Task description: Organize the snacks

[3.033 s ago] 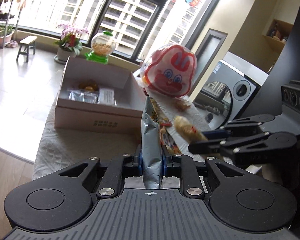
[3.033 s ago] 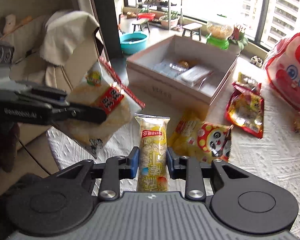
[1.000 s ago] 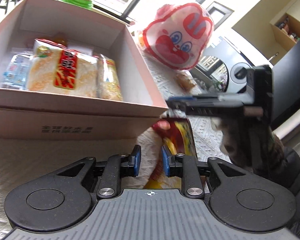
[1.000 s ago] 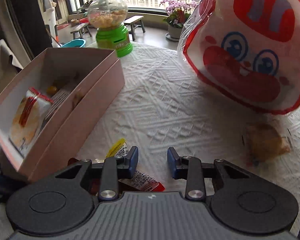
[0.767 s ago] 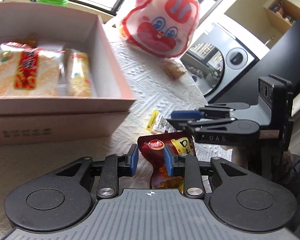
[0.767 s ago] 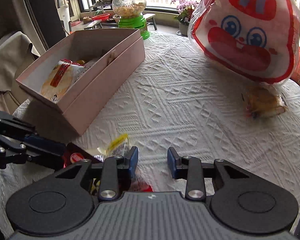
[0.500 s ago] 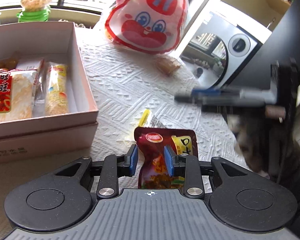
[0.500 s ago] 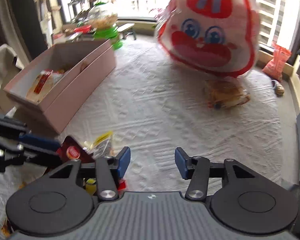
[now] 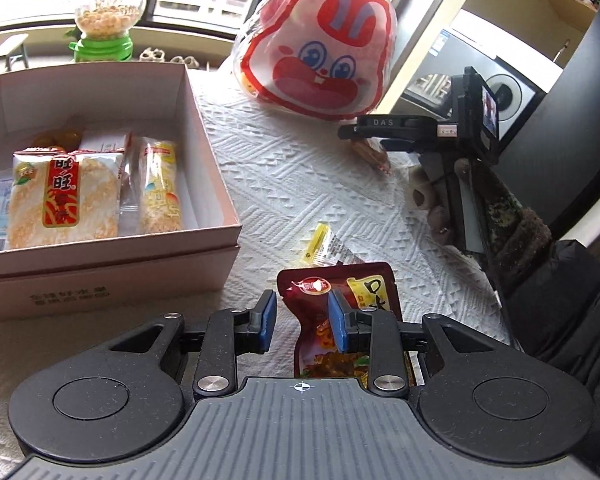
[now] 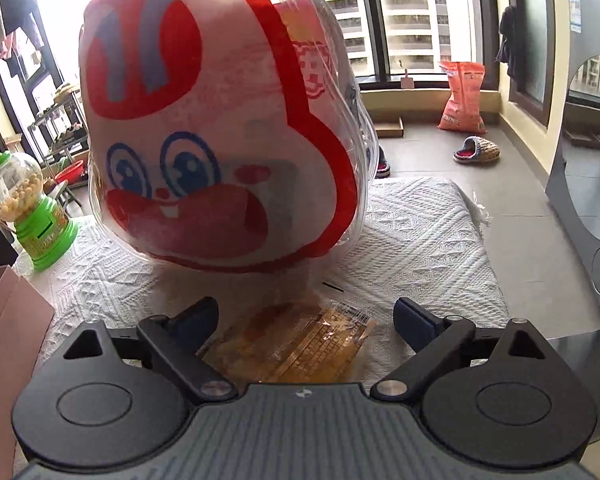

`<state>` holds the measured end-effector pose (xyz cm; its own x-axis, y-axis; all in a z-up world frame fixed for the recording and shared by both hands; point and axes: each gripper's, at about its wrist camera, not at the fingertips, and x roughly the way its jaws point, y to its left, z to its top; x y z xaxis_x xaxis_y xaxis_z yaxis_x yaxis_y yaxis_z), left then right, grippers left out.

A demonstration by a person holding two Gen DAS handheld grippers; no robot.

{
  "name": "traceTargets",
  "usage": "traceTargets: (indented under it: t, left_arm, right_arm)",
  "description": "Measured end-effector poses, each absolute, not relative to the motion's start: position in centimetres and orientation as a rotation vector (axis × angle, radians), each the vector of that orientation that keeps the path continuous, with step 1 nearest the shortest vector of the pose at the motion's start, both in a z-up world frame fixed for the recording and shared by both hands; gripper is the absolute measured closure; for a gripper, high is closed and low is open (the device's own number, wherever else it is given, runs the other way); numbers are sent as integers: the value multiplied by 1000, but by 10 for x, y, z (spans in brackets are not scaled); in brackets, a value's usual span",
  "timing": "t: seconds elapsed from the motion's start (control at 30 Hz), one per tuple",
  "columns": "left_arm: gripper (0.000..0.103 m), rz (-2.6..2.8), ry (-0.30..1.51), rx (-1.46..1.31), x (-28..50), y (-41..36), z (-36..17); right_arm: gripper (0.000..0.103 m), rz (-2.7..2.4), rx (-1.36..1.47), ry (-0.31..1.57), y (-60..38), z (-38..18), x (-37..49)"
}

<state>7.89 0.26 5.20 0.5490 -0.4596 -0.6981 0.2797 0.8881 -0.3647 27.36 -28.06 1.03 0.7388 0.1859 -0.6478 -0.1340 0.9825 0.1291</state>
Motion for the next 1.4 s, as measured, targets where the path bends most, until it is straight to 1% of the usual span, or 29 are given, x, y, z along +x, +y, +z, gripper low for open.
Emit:
traceTargets:
  t: [0.07, 0.13, 0.17, 0.33, 0.43, 0.5, 0.53, 0.57, 0.7, 0.83, 0.9, 1.03, 1.1, 1.13, 1.27, 1.4]
  left_arm:
    - [71, -448, 892, -228, 82, -1, 49]
    - [71, -454, 890, -225, 83, -4, 48]
    - [71, -460, 885, -225, 84, -6, 48]
    - [71, -460, 864, -218, 85, -11, 46]
    - [71, -439, 892, -213, 86, -11, 38]
    - [71, -454, 909, -228, 85, -10, 34]
    - [71, -465, 912, -244, 83, -8, 33]
    - [71, -463, 906, -254, 80, -5, 34]
    - [71, -433, 871, -286, 70, 10, 42]
    - [71, -386, 853, -302, 61, 26, 47]
    - [71, -370, 846, -314, 55, 35, 50]
    - [72, -374, 840, -328, 43, 43, 55]
    - [72, -385, 844, -329, 39, 42, 57]
    - [71, -393, 848, -331, 38, 40, 57]
    - [71, -440, 859, -332, 30, 29, 59]
    - [72, -522, 868, -318, 29, 6, 63]
  right_arm:
    - [32, 190, 4, 717, -272, 14, 254]
    - [44, 236, -49, 705, -264, 19, 227]
    - [46, 271, -77, 706, -259, 21, 210]
    - [46, 435, -172, 740, -243, 20, 131]
    - [45, 512, -284, 711, -229, 17, 89]
    - [36, 531, -386, 664, -213, 16, 67]
    - [33, 537, -430, 642, -207, 15, 58]
    - [33, 544, -461, 633, -200, 15, 51]
    - [33, 544, -528, 608, -175, 13, 40]
    - [33, 610, -411, 626, -159, 18, 49]
    - [31, 586, -406, 633, -148, 14, 55]
    - [30, 495, -400, 664, -144, 6, 69]
    - [34, 498, -358, 709, -151, 8, 72]
    - [47, 513, -327, 727, -156, 9, 70]
    - [52, 520, -285, 682, -171, 28, 46]
    - [53, 471, -208, 600, -203, 53, 22]
